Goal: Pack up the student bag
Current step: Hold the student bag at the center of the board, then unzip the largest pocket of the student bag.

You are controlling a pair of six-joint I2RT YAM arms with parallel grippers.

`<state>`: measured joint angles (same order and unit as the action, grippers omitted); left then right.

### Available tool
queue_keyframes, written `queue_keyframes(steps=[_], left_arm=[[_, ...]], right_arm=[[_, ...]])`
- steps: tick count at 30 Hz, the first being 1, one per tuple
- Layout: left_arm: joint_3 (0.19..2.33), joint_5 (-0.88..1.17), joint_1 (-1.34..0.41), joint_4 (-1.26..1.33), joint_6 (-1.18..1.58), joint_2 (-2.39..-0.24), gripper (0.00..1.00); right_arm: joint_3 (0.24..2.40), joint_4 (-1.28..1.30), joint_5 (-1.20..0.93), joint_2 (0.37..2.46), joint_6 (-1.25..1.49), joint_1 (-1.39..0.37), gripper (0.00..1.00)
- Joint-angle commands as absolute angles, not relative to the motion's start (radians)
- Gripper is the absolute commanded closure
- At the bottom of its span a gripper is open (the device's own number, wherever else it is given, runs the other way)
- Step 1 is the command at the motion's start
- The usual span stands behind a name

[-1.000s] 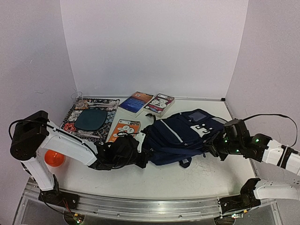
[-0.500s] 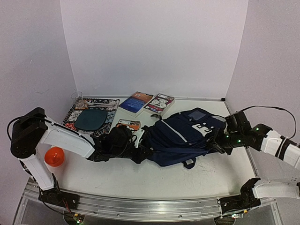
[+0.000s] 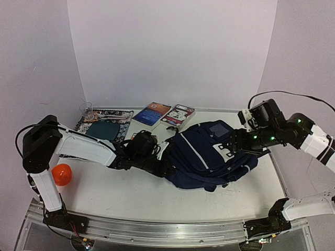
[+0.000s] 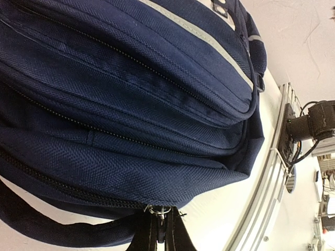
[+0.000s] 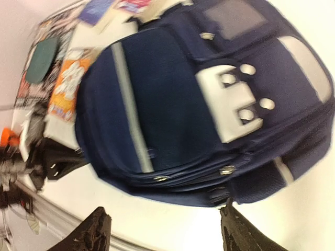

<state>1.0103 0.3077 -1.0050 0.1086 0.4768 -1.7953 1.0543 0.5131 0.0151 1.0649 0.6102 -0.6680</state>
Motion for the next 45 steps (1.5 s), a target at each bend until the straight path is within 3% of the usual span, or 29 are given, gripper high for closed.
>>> queue_keyframes(steps=[1,12,19,26,31,34,39,45], left_arm=[[1.119,0.406,-1.003,0.092,0.494,-1.809,1.0],[1.202,0.58,-1.004,0.044,0.545,-1.799,1.0],[1.222,0.633,-1.003,0.034,0.558,-1.767,1.0],[1.255,0.628,-1.003,-0.053,0.512,-1.751,1.0],[1.26,0.634,-0.999,-0.08,0.498,-1.756,1.0],[1.273,0.662,-0.999,-0.08,0.504,-1.752,1.0],[1.267,0.625,-0.984,-0.106,0.484,-1.721,1.0],[1.235,0.561,-0.892,-0.212,0.425,-1.702,1.0]], right_arm=[[1.104,0.544,0.049,1.15,0.429,-0.82,0.27],[1.046,0.179,-0.094,1.342,0.152,-0.921,0.27],[1.037,0.098,-0.163,1.477,0.087,-0.923,0.34],[0.962,0.097,-0.132,1.485,0.081,-0.924,0.46],[0.947,0.099,-0.148,1.49,0.082,-0.934,0.49],[0.935,0.104,-0.102,1.505,0.089,-0.934,0.6],[0.921,0.118,-0.062,1.476,0.104,-0.933,1.0],[0.89,0.203,-0.01,1.348,0.12,-0.933,1.0]])
